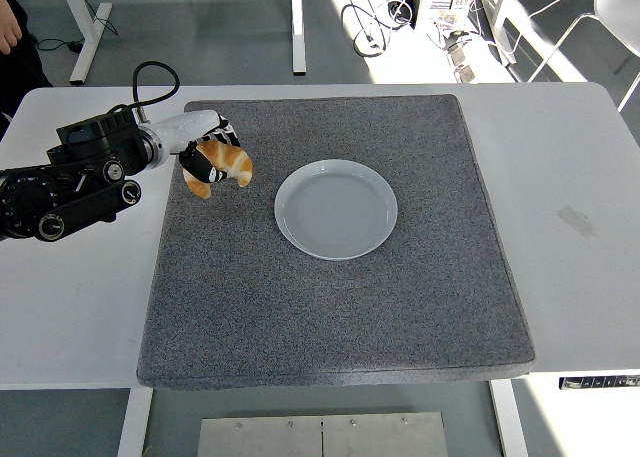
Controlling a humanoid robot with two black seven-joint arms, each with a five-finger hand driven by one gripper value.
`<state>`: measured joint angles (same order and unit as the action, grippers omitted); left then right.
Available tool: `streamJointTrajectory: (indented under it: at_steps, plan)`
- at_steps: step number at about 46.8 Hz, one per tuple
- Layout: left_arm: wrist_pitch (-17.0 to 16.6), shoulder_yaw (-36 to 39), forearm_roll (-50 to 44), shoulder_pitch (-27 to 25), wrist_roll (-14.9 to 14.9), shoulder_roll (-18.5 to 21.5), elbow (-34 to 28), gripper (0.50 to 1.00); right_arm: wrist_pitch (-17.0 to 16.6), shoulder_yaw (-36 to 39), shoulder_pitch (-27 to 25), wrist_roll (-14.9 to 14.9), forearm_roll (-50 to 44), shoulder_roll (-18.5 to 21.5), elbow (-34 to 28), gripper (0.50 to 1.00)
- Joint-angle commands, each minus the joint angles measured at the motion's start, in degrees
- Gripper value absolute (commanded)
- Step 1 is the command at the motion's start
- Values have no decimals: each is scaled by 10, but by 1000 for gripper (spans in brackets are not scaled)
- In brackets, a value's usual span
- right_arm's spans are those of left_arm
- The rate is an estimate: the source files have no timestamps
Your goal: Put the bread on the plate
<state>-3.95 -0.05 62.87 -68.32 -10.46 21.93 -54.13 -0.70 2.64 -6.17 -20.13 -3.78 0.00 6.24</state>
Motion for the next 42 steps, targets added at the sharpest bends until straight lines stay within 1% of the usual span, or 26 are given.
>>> streamJointTrajectory:
  at_steps: [1, 14, 22, 27, 29, 33, 42]
  plan:
    - [0, -2, -1, -4, 0, 0, -1, 524, 0, 0, -1, 0, 0, 0, 0, 1000]
    - [3, -28, -2, -23, 0, -9, -11, 524, 0, 0, 0, 0, 0, 0, 0, 1000]
    - [4, -35, 1, -37, 1, -27, -25, 524, 0, 0, 0, 0, 0, 0, 0, 1000]
    - [4, -49, 1, -37, 2, -32, -38, 524, 0, 0, 0, 0, 0, 0, 0, 1000]
    - [3, -50, 1, -37, 3, -40, -42, 525, 0, 0, 0, 0, 0, 0, 0, 1000]
    - [3, -54, 1, -36, 3, -58, -43, 525, 0, 0, -1, 0, 0, 0, 0, 1000]
    - [3, -54, 2, -31, 8, -72, -44, 525, 0, 0, 0, 0, 0, 0, 0, 1000]
